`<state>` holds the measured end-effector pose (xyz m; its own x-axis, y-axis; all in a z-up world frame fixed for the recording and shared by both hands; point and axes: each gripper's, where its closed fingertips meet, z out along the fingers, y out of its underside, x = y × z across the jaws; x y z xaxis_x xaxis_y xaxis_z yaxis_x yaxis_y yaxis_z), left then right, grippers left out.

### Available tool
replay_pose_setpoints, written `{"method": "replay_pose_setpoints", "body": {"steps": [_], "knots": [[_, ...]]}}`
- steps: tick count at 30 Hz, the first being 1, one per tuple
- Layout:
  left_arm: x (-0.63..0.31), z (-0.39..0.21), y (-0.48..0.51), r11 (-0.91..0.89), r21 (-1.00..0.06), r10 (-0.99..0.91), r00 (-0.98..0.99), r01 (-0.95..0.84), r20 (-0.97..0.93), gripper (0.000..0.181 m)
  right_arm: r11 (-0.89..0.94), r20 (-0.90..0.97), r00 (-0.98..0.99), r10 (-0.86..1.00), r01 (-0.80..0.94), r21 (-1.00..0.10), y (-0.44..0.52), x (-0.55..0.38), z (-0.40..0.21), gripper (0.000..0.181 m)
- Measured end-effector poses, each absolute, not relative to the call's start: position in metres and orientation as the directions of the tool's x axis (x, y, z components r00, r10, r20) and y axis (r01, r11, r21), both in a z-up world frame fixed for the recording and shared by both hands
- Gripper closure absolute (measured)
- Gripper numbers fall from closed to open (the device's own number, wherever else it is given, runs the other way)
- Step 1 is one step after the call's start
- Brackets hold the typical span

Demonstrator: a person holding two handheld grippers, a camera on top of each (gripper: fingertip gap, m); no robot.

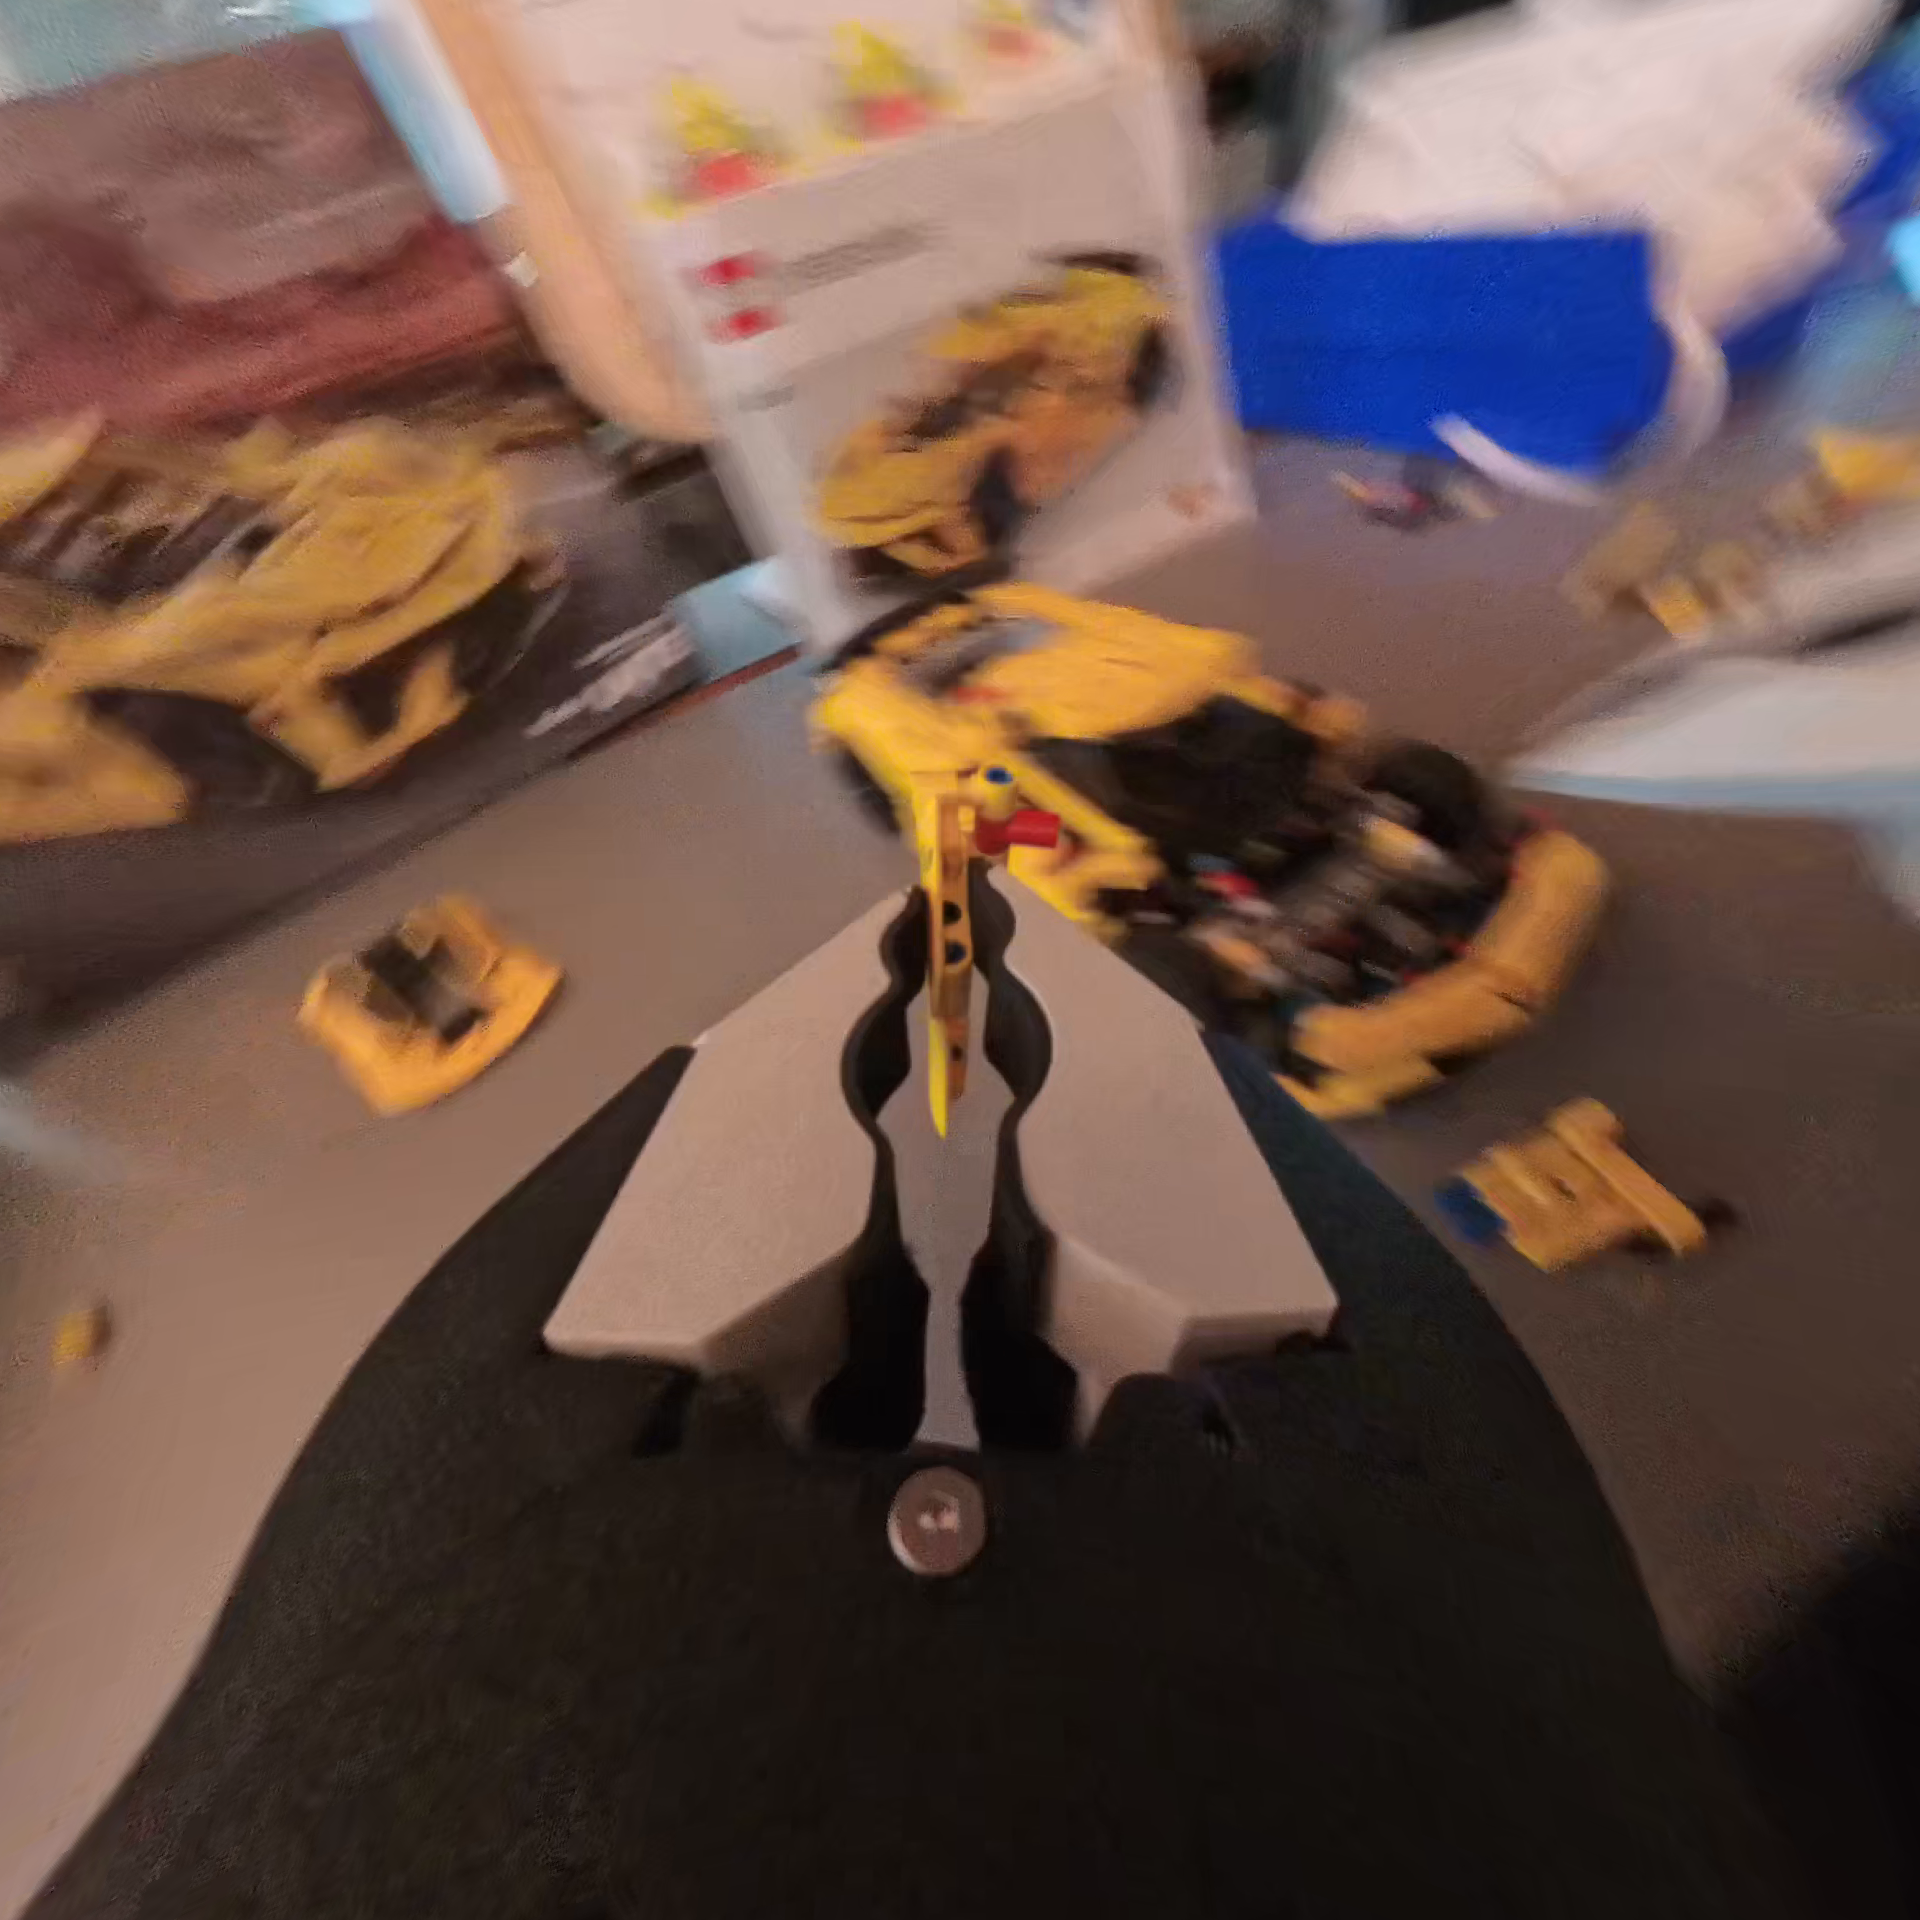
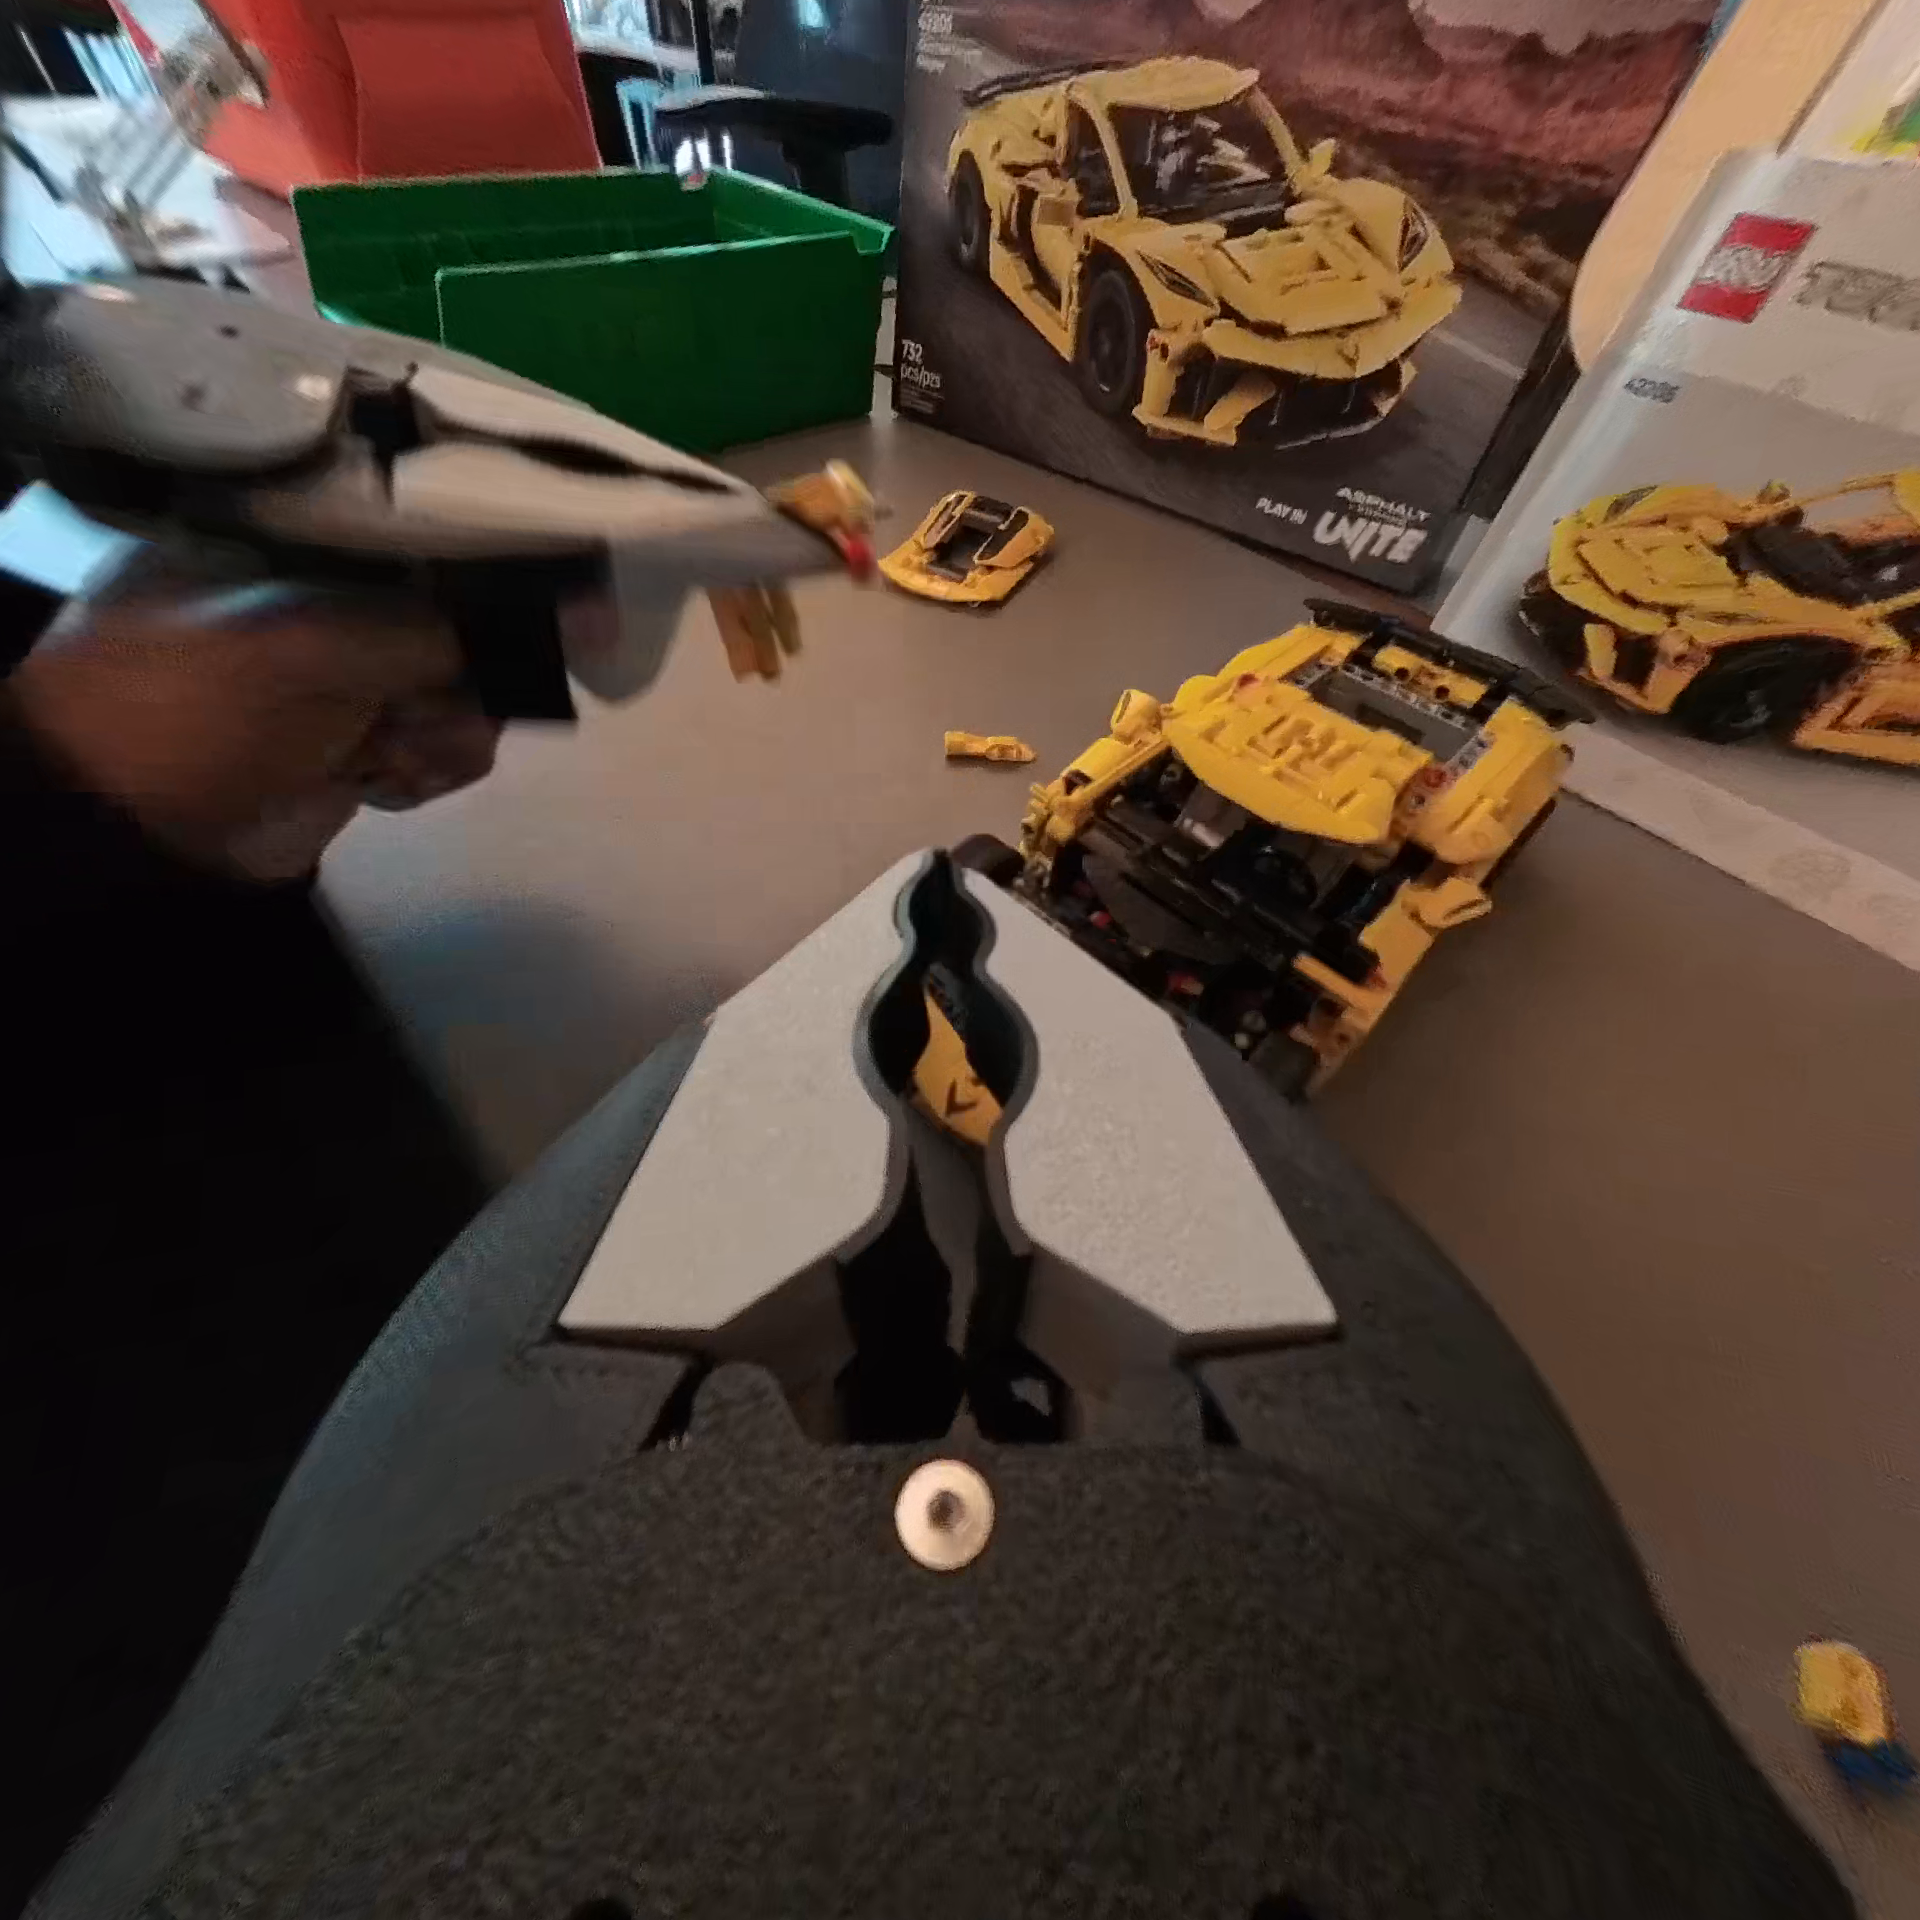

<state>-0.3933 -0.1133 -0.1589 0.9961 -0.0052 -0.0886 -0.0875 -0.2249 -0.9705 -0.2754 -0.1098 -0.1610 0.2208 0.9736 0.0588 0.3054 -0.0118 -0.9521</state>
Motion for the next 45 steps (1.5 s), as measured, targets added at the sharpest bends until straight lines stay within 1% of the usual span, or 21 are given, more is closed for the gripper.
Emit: {"method": "replay_pose_setpoints", "body": {"steps": [1,2,5,7,10,12,13,15,17,19,22,24,27,29,33,37,41,45], "knots": [[-0.415,-0.156,-0.118,-0.202,-0.974,-0.015,0.994,0.102,0.107,0.176,-0.058,0.003,0.208,0.978,0.287,-0.956,-0.112,-0.271,-0.161,0.181],[-0.422,-0.156,-0.122,-0.183,-0.968,-0.039,0.982,0.173,0.183,0.176,-0.087,-0.035,0.191,0.981,0.275,-0.957,-0.114,-0.269,-0.161,0.181],[-0.411,-0.158,-0.119,-0.186,-0.967,-0.087,0.977,0.176,0.194,0.175,-0.088,-0.046,0.154,0.987,0.282,-0.955,-0.117,-0.275,-0.164,0.181],[-0.408,-0.159,-0.118,-0.190,-0.950,-0.124,0.954,0.248,0.274,0.175,-0.064,-0.034,0.111,0.993,0.272,-0.960,-0.125,-0.278,-0.162,0.181],[-0.385,-0.146,-0.120,-0.160,-0.901,-0.287,0.854,0.404,0.434,0.175,0.061,0.075,0.063,0.995,0.202,-0.977,-0.129,-0.286,-0.155,0.181],[-0.362,-0.134,-0.123,-0.167,-0.859,-0.424,0.751,0.485,0.506,0.175,0.108,0.118,0.042,0.992,0.178,-0.978,-0.134,-0.293,-0.152,0.167],[-0.354,-0.126,-0.126,-0.153,-0.845,-0.472,0.714,0.512,0.518,0.175,0.108,0.119,0.054,0.991,0.173,-0.979,-0.134,-0.295,-0.150,0.164],[-0.332,-0.120,-0.131,-0.182,-0.827,-0.559,0.636,0.532,0.532,0.175,0.083,0.092,0.075,0.993,0.117,-0.990,-0.135,-0.299,-0.136,0.153],[-0.317,-0.112,-0.136,-0.200,-0.796,-0.628,0.549,0.571,0.552,0.174,0.073,0.079,0.097,0.992,0.062,-0.995,-0.137,-0.300,-0.119,0.152],[-0.305,-0.108,-0.142,-0.222,-0.785,-0.674,0.491,0.578,0.552,0.174,0.143,0.148,0.124,0.981,0.051,-0.988,-0.139,-0.300,-0.108,0.155],[-0.297,-0.106,-0.145,-0.224,-0.795,-0.695,0.479,0.564,0.536,0.174,0.254,0.263,0.164,0.951,0.073,-0.965,-0.143,-0.297,-0.103,0.160],[-0.295,-0.109,-0.144,-0.236,-0.798,-0.694,0.478,0.555,0.538,0.174,0.321,0.331,0.212,0.920,0.078,-0.944,-0.143,-0.295,-0.100,0.167],[-0.290,-0.108,-0.146,-0.240,-0.806,-0.706,0.473,0.541,0.528,0.174,0.442,0.456,0.255,0.853,0.113,-0.890,-0.145,-0.294,-0.100,0.173],[-0.289,-0.109,-0.146,-0.243,-0.810,-0.709,0.472,0.534,0.524,0.174,0.478,0.493,0.270,0.827,0.124,-0.870,-0.146,-0.293,-0.100,0.175],[-0.285,-0.109,-0.149,-0.243,-0.827,-0.724,0.472,0.508,0.503,0.174,0.414,0.426,0.204,0.881,0.104,-0.905,-0.149,-0.290,-0.101,0.173],[-0.282,-0.112,-0.148,-0.187,-0.885,-0.717,0.557,0.427,0.420,0.174,0.318,0.330,0.148,0.932,0.098,-0.943,-0.149,-0.288,-0.104,0.172],[-0.281,-0.116,-0.147,-0.164,-0.916,-0.707,0.604,0.366,0.367,0.174,0.265,0.275,0.103,0.956,0.101,-0.959,-0.149,-0.287,-0.109,0.171],[-0.278,-0.117,-0.147,-0.143,-0.936,-0.705,0.630,0.322,0.325,0.174,0.051,0.050,-0.025,0.998,0.058,-0.997,-0.152,-0.282,-0.110,0.165]]}}
